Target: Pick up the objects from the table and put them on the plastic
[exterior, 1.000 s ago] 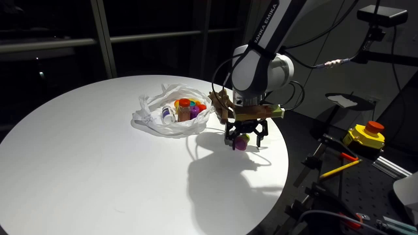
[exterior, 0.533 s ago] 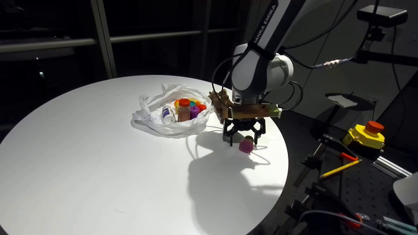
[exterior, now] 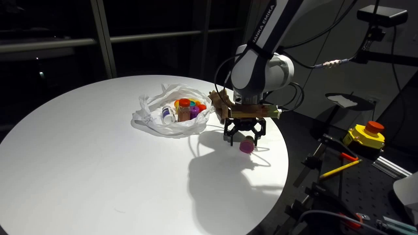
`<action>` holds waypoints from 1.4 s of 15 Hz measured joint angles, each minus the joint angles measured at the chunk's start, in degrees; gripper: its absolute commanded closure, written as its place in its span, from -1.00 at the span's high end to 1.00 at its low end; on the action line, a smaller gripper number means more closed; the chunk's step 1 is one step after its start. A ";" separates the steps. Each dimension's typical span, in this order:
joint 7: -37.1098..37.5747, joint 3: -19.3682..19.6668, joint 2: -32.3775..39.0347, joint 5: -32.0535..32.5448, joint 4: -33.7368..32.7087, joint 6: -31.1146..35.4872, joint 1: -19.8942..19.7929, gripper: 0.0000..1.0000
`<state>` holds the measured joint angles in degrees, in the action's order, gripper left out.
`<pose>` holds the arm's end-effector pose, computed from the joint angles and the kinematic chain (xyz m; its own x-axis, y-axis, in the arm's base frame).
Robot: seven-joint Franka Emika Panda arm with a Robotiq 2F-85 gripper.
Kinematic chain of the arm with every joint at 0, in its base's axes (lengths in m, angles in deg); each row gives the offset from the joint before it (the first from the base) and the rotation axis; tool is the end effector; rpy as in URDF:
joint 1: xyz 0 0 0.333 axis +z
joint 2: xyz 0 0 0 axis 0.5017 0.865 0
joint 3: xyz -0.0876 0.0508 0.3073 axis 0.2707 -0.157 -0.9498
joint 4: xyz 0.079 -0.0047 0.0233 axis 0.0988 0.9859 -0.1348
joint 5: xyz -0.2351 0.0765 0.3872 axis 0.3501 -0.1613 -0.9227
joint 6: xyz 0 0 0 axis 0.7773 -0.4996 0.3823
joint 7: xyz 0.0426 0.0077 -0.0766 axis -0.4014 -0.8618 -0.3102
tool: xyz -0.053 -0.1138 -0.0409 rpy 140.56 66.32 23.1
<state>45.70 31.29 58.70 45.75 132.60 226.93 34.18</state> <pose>0.4969 -0.0333 -0.0479 0.5659 -0.8022 -0.1901 -0.7904 -0.5935 0.1518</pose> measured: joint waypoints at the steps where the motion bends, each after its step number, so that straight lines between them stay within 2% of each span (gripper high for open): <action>1: 0.00 -0.06 -0.08 -0.52 -0.02 0.00 -0.01 0.09; 6: 0.06 -0.19 -0.34 -2.29 0.11 -0.01 -0.07 -0.64; 7: 0.20 -0.10 -0.49 -2.31 0.30 -0.04 -0.07 -0.58; 12: 0.27 1.64 -3.66 -1.27 2.93 -0.04 0.60 -0.57; 14: 0.87 4.62 -7.65 2.69 3.75 -1.00 2.83 -0.57; 17: 2.12 8.94 -14.44 12.06 2.09 -6.45 6.14 -0.57; 19: 2.26 9.31 -17.52 17.01 -1.60 -11.67 6.40 -0.57; 21: 1.95 8.35 -18.60 19.10 -6.49 -16.30 6.04 -0.58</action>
<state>47.65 39.63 40.11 64.85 126.12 210.64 40.22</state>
